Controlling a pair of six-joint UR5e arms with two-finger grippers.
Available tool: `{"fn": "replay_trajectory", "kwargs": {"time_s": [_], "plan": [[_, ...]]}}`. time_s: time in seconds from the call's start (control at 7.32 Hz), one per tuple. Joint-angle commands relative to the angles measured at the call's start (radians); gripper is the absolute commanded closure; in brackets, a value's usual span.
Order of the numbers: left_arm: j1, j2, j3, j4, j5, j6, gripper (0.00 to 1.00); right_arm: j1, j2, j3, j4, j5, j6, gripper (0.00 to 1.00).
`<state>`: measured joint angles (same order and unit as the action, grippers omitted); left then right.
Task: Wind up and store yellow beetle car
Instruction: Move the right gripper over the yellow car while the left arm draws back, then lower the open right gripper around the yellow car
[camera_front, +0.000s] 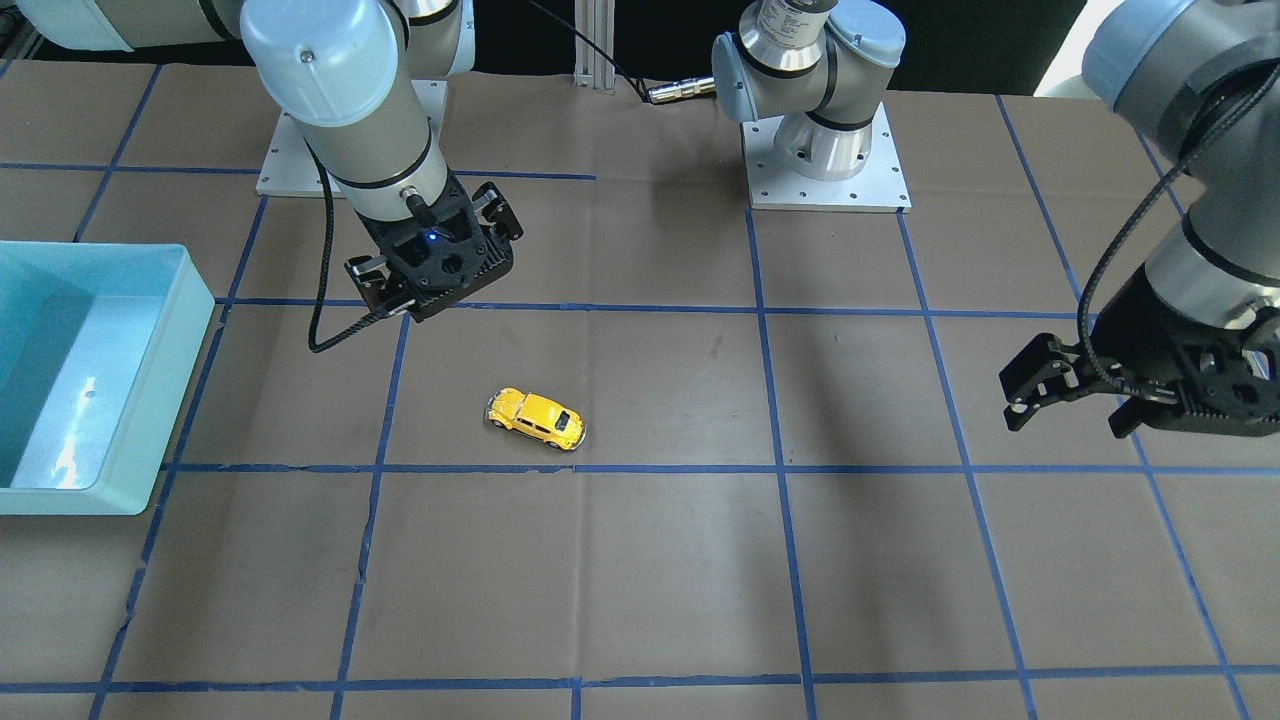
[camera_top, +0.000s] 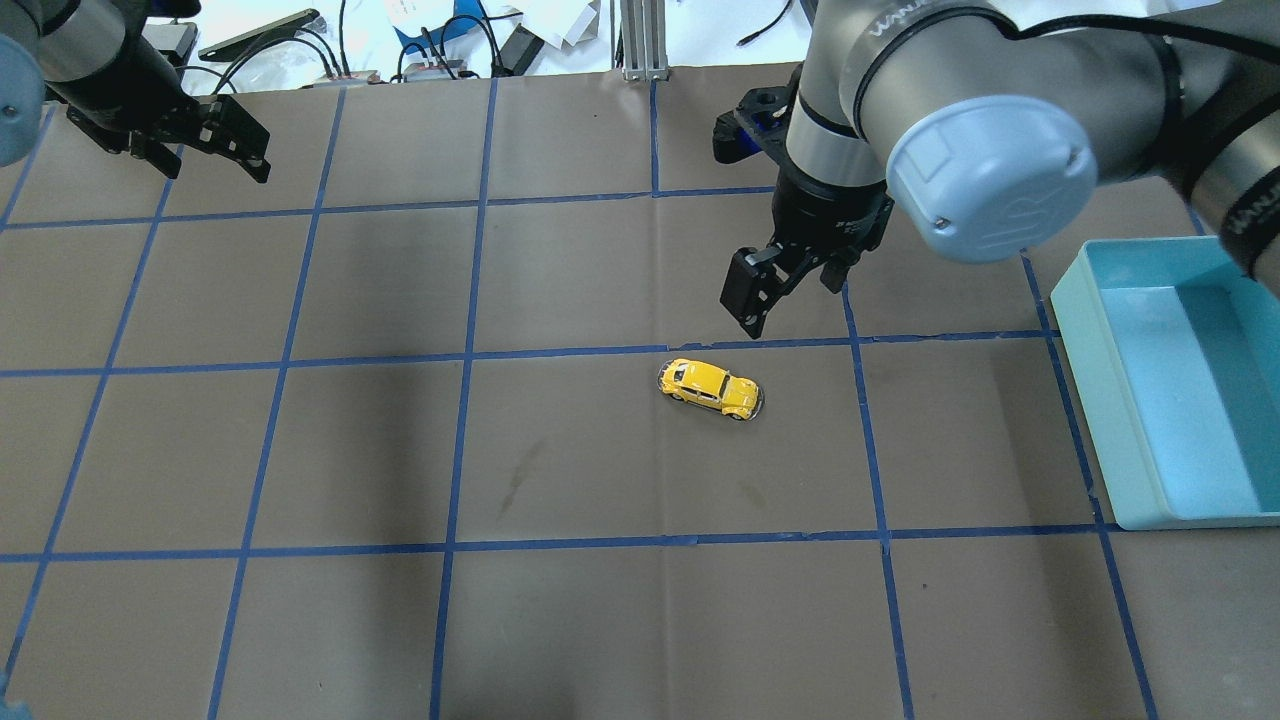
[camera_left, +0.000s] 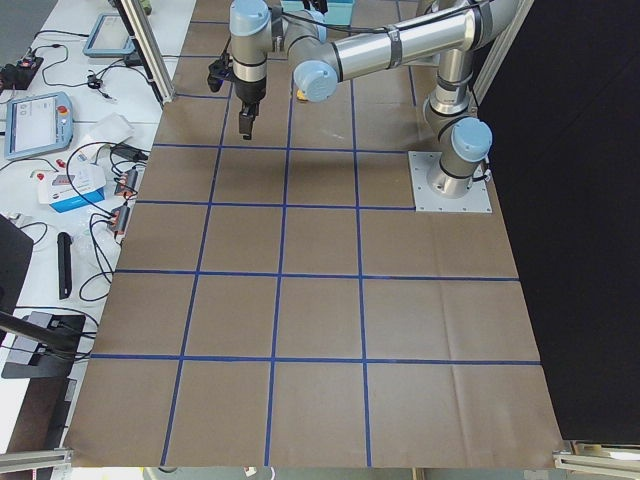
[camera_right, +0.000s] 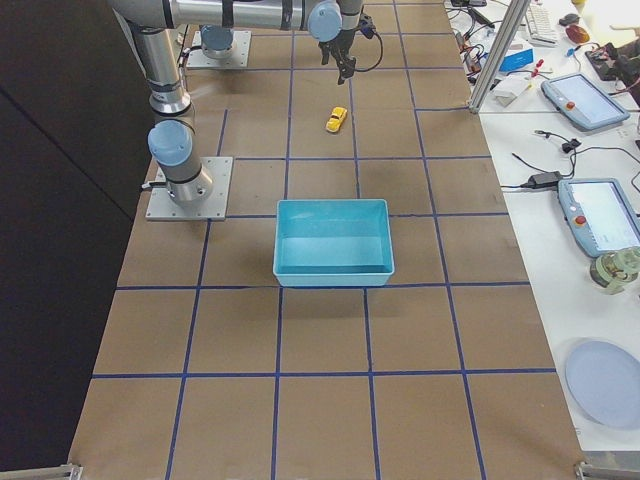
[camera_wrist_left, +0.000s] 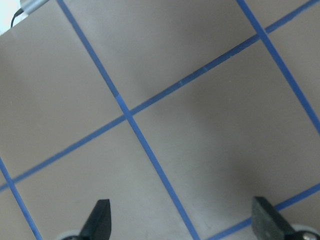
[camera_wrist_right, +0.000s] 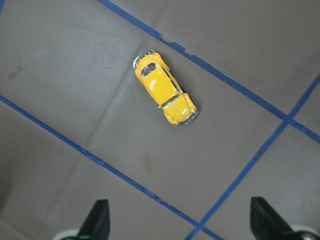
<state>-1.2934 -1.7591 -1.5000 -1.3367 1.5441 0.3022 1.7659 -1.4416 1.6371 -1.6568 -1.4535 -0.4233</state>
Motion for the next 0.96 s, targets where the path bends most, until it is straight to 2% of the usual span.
{"fn": "replay_trajectory", "kwargs": {"time_s": [0.0,0.14,0.41,0.68,0.82], "plan": [[-0.021,0.116,-0.073,-0.036,-0.001,-0.190,0.00,0.009,0.041,0.096,-0.165,0.022,-0.148,0.00],[-0.032,0.169,-0.127,-0.036,-0.004,-0.287,0.00,0.009,0.052,0.137,-0.258,0.012,-0.196,0.00],[-0.085,0.204,-0.187,-0.056,0.004,-0.304,0.00,0.014,0.092,0.148,-0.334,-0.059,-0.199,0.00],[-0.134,0.202,-0.195,-0.084,0.002,-0.301,0.00,0.029,0.148,0.149,-0.343,-0.047,-0.202,0.00],[-0.170,0.201,-0.181,-0.120,-0.001,-0.299,0.00,0.056,0.158,0.150,-0.386,-0.047,-0.200,0.00]]}}
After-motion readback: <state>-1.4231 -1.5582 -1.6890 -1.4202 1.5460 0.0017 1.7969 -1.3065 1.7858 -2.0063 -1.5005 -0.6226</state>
